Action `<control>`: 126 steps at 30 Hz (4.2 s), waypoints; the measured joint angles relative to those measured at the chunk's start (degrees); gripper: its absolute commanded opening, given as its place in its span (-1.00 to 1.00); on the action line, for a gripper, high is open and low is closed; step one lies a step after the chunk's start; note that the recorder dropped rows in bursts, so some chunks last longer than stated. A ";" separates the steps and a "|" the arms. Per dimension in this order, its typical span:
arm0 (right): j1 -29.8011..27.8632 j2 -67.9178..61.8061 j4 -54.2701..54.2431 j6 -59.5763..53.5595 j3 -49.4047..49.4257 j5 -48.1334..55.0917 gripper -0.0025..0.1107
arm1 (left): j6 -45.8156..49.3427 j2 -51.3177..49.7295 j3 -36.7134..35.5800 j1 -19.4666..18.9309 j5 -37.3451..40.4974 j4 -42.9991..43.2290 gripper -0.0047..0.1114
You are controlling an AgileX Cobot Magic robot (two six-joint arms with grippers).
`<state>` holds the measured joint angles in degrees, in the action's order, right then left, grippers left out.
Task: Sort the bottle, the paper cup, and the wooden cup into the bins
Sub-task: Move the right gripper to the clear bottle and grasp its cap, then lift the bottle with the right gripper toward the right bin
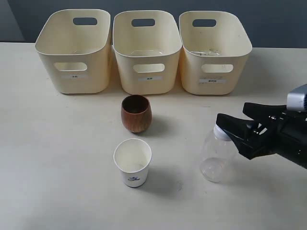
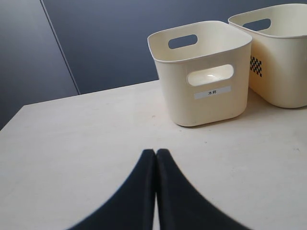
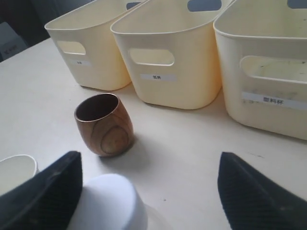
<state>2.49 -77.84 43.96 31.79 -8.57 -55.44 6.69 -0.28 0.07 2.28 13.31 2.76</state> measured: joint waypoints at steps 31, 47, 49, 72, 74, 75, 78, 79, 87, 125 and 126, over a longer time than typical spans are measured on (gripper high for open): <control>0.00 -3.27 5.04 0.66 0.00 -6.66 0.34 | 0.00 0.00 0.00 0.00 0.00 0.00 -0.92; 0.00 -3.27 6.87 2.41 0.00 -2.18 0.33 | 0.00 0.00 0.00 0.00 0.00 0.00 -0.92; 0.00 -3.27 6.87 2.46 0.00 -2.13 0.33 | 0.00 0.00 0.00 0.00 0.00 0.00 -0.92; 0.00 -3.51 3.35 2.92 -0.13 -2.85 -0.97 | 0.00 0.00 0.00 0.00 0.00 0.00 -0.92; 0.00 -3.51 1.52 2.92 -0.51 -4.22 -0.97 | 0.00 0.00 0.00 0.00 0.00 0.00 -0.92; 0.00 -3.51 0.54 3.25 -0.99 -4.43 -0.97 | 0.00 0.00 0.00 0.00 0.00 0.00 -0.92; 0.00 -3.63 -0.85 4.88 -3.67 -5.03 -0.97 | 0.00 0.00 0.00 0.00 0.00 0.00 -0.92; 0.00 -3.63 -0.99 5.41 -4.45 -5.27 -0.97 | 0.00 0.00 0.00 0.00 0.00 0.00 -0.92; 0.00 0.58 -11.84 8.49 -11.85 -5.62 -0.97 | 0.00 0.00 0.00 0.00 0.00 0.00 -0.92; 0.00 -15.79 -19.68 7.66 -46.54 21.89 -0.97 | 0.00 0.00 0.00 0.00 0.00 0.00 -0.92; 0.00 -16.76 -19.68 7.66 -47.01 21.89 -0.97 | 0.00 0.00 0.00 0.00 0.00 0.00 -0.92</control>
<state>2.49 -94.60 24.28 39.45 -55.58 -33.55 6.69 -0.28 0.07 2.28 13.31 2.76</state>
